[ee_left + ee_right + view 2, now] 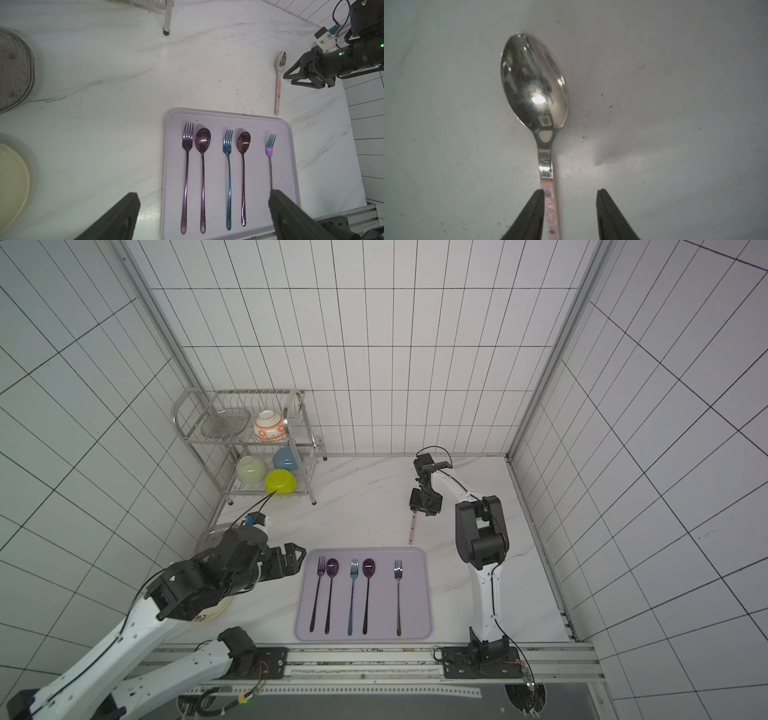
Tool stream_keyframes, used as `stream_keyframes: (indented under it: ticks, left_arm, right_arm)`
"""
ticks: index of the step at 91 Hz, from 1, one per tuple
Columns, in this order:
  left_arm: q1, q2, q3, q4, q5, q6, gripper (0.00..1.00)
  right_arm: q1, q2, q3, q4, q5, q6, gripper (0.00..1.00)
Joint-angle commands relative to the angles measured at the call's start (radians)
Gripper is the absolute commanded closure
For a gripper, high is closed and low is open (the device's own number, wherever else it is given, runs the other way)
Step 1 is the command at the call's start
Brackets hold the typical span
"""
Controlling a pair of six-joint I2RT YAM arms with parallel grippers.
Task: Set the spoon and fork side by side
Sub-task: Pick up the spoon from the center of the board.
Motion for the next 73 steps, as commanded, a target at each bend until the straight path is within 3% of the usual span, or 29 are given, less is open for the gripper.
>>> stream_keyframes:
  ticks: [1, 25, 42, 57, 73]
  left_arm:
    - [0.001, -0.006, 0.006, 0.020, -0.026, -0.014, 0.02]
    - [0.001, -0.016, -0.012, 0.039, -0.043, 0.001, 0.02]
    - [0.000, -0.021, -0.007, 0.033, -0.042, 0.006, 0.02]
    - [0.001, -0.039, -0.009, 0.016, -0.045, 0.006, 0.02]
    - [0.001, -0.069, -0.006, -0.001, -0.052, 0.005, 0.02]
  right_arm:
    - [0.026, 0.037, 0.019, -0.007, -0.016, -0.015, 0.55]
    - [0.039, 0.085, 0.026, -0.009, 0.005, -0.014, 0.61]
    - [0.037, 0.115, 0.044, -0.027, 0.035, -0.040, 0.73]
    - [0.029, 0.116, 0.050, -0.032, 0.080, -0.094, 0.92]
    - [0.012, 0.057, 0.067, -0.039, 0.134, -0.162, 0.96]
